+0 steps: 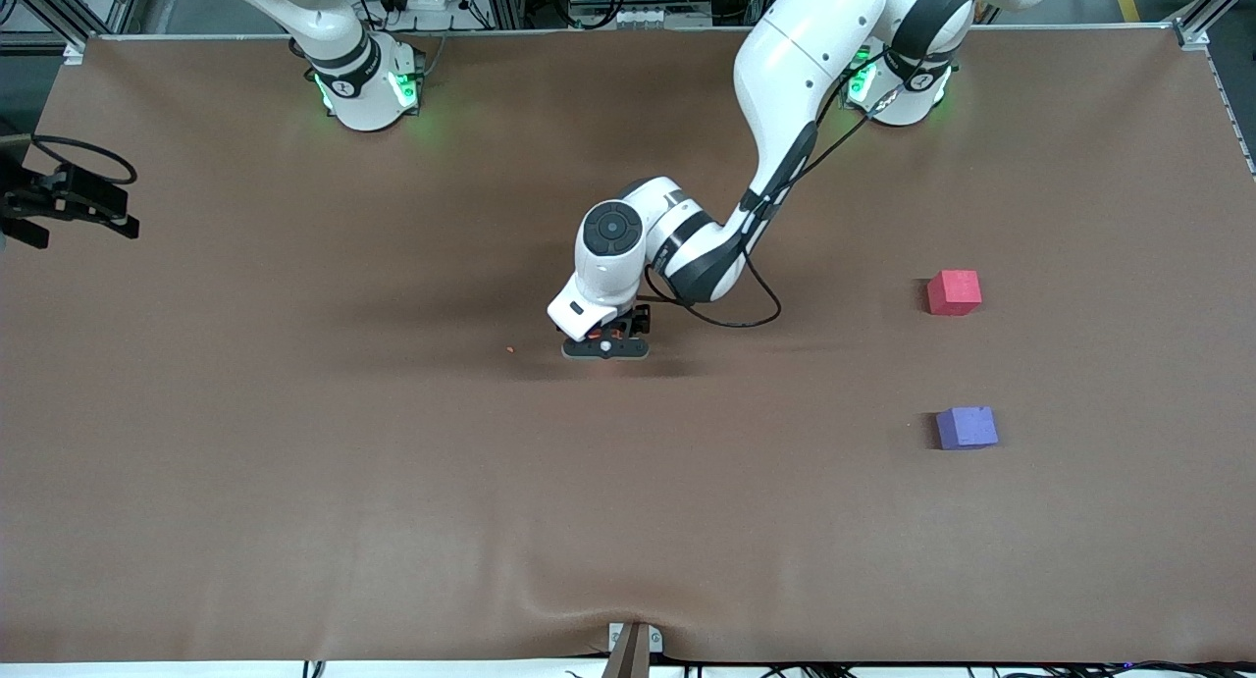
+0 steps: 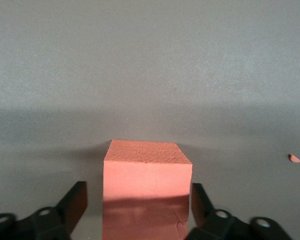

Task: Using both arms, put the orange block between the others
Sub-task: 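Grasp the orange cube with the left gripper and lift it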

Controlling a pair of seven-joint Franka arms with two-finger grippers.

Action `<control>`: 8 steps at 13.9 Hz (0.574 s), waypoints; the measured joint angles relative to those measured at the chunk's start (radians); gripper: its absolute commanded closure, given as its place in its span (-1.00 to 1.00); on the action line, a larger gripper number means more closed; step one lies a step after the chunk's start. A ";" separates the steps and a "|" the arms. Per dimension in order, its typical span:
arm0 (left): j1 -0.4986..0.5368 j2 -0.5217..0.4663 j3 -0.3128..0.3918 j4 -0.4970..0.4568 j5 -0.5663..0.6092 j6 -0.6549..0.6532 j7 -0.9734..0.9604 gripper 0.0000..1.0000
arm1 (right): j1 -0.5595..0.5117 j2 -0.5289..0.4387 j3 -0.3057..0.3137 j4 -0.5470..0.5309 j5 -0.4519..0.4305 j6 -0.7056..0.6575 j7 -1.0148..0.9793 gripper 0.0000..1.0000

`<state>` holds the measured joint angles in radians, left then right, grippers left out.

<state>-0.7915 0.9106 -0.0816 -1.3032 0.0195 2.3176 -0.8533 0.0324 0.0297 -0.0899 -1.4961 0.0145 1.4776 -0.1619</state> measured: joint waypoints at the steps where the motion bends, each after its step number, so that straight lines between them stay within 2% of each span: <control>1: 0.000 0.002 0.000 0.000 0.000 0.001 0.009 0.49 | 0.000 -0.008 0.000 -0.014 0.000 0.009 0.000 -1.00; 2: 0.000 0.002 0.001 0.001 0.000 0.001 0.019 0.94 | 0.000 -0.011 0.000 -0.020 0.000 0.014 0.000 -1.00; 3: 0.001 0.003 0.001 0.006 0.000 0.001 0.030 1.00 | 0.000 -0.011 0.000 -0.022 0.000 0.016 0.000 -1.00; 6: 0.009 -0.007 0.010 0.023 0.000 -0.002 0.034 1.00 | 0.000 -0.011 0.000 -0.027 0.000 0.016 0.003 -1.00; 8: 0.054 -0.059 0.015 0.025 0.000 -0.071 0.042 1.00 | 0.000 -0.011 0.000 -0.032 0.000 0.016 0.029 -1.00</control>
<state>-0.7380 0.8514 -0.0663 -1.2787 0.0195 2.2466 -0.8117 0.0324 0.0189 -0.0898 -1.5278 0.0141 1.4941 -0.1331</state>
